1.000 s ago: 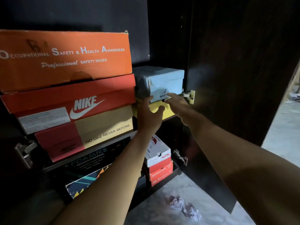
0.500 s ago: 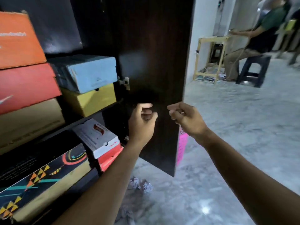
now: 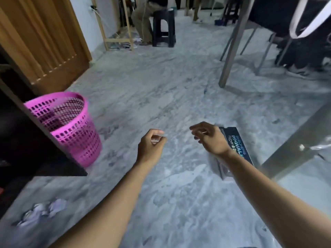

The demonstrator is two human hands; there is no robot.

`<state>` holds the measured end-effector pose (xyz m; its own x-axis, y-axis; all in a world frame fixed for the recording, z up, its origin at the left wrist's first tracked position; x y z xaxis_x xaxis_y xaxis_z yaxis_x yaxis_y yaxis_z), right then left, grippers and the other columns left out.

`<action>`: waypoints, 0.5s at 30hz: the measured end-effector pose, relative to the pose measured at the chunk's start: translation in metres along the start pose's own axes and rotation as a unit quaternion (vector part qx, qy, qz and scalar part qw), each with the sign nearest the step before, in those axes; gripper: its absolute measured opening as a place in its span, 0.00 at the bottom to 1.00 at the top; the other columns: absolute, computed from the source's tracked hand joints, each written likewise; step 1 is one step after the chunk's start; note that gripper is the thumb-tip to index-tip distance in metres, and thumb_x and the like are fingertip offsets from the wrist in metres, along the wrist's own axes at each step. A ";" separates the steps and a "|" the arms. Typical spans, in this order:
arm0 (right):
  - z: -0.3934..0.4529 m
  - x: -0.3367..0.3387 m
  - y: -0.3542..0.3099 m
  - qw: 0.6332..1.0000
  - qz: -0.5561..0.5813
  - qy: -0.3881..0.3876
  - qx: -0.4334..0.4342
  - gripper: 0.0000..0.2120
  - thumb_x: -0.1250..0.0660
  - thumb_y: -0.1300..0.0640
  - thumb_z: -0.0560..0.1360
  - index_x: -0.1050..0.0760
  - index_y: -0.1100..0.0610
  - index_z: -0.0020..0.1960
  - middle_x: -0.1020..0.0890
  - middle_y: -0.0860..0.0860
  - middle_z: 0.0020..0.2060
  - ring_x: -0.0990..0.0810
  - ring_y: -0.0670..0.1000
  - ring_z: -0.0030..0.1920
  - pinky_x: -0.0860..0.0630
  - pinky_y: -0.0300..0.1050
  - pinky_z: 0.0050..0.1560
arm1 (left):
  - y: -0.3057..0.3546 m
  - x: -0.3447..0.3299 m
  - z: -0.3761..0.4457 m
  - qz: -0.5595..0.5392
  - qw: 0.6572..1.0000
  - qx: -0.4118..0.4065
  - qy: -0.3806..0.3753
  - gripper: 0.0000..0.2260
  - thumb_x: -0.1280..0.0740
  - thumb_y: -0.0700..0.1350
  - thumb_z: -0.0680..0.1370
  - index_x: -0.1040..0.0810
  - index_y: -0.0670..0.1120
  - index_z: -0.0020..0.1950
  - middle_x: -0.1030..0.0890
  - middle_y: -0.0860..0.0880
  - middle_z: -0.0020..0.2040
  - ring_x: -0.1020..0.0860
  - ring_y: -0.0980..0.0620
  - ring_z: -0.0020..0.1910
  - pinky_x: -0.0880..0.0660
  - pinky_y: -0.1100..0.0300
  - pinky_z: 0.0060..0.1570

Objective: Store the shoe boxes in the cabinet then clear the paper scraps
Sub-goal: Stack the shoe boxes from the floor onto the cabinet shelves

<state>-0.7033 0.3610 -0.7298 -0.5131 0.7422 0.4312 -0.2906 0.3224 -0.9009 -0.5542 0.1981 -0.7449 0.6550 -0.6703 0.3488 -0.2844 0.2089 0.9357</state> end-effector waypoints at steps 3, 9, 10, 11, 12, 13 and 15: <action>-0.011 0.044 0.070 0.996 -0.024 0.046 -0.079 0.10 0.32 0.61 0.78 0.17 0.48 0.48 0.13 0.50 0.47 0.15 0.50 0.47 0.21 0.44 0.51 | -0.021 -0.078 0.003 0.002 0.995 0.067 -0.080 0.04 0.29 0.49 0.79 0.19 0.58 0.52 0.16 0.51 0.56 0.17 0.49 0.56 0.19 0.48 0.60; -0.035 0.101 0.180 0.961 -0.020 0.146 -0.233 0.07 0.31 0.61 0.76 0.16 0.59 0.52 0.14 0.56 0.47 0.19 0.52 0.42 0.26 0.38 0.37 | -0.062 -0.210 -0.005 0.001 0.962 0.173 -0.213 0.12 0.28 0.48 0.79 0.21 0.50 0.61 0.19 0.49 0.56 0.16 0.47 0.49 0.20 0.51 0.54; -0.037 0.105 0.196 0.957 -0.032 0.146 -0.250 0.11 0.31 0.58 0.75 0.16 0.60 0.54 0.14 0.57 0.48 0.19 0.54 0.45 0.25 0.42 0.40 | -0.068 -0.227 -0.006 0.007 0.956 0.186 -0.229 0.15 0.28 0.48 0.79 0.23 0.49 0.64 0.19 0.49 0.57 0.17 0.47 0.48 0.21 0.53 0.52; -0.038 0.107 0.211 0.953 -0.052 0.145 -0.262 0.16 0.32 0.54 0.73 0.16 0.60 0.56 0.15 0.58 0.49 0.19 0.57 0.49 0.24 0.45 0.45 | -0.073 -0.242 -0.006 0.012 0.950 0.200 -0.238 0.18 0.28 0.49 0.78 0.25 0.49 0.67 0.20 0.48 0.58 0.18 0.47 0.48 0.22 0.54 0.51; -0.038 0.108 0.223 0.947 -0.063 0.149 -0.279 0.18 0.32 0.52 0.73 0.18 0.60 0.60 0.17 0.59 0.52 0.20 0.60 0.56 0.23 0.49 0.54 | -0.078 -0.256 -0.006 0.014 0.945 0.217 -0.243 0.21 0.27 0.50 0.78 0.26 0.48 0.69 0.20 0.48 0.59 0.19 0.47 0.49 0.23 0.55 0.49; -0.038 0.109 0.234 0.940 -0.067 0.153 -0.298 0.20 0.31 0.53 0.74 0.21 0.60 0.64 0.21 0.59 0.55 0.23 0.62 0.62 0.25 0.53 0.63 | -0.084 -0.270 -0.006 0.011 0.940 0.235 -0.247 0.25 0.26 0.52 0.76 0.27 0.48 0.71 0.21 0.47 0.60 0.20 0.47 0.49 0.23 0.55 0.49; -0.037 0.109 0.248 0.931 -0.059 0.161 -0.323 0.24 0.30 0.56 0.76 0.28 0.61 0.70 0.24 0.61 0.63 0.26 0.62 0.67 0.29 0.56 0.70 | -0.096 -0.287 -0.007 0.013 0.932 0.256 -0.256 0.37 0.27 0.58 0.69 0.31 0.50 0.75 0.22 0.45 0.65 0.19 0.45 0.53 0.21 0.55 0.54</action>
<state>-0.8015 0.5441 -0.9084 -0.2103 0.7827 0.5858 0.2699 0.6224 -0.7347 -0.7101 0.3752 -0.9349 0.2608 -0.9489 0.1779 -0.6783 -0.0490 0.7331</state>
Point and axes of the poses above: each hand's wrist, its own z-axis towards the middle knuckle, its own x-axis out of the back of the hand, y = z × x, the point moved 1 cm from there along z, towards the middle knuckle
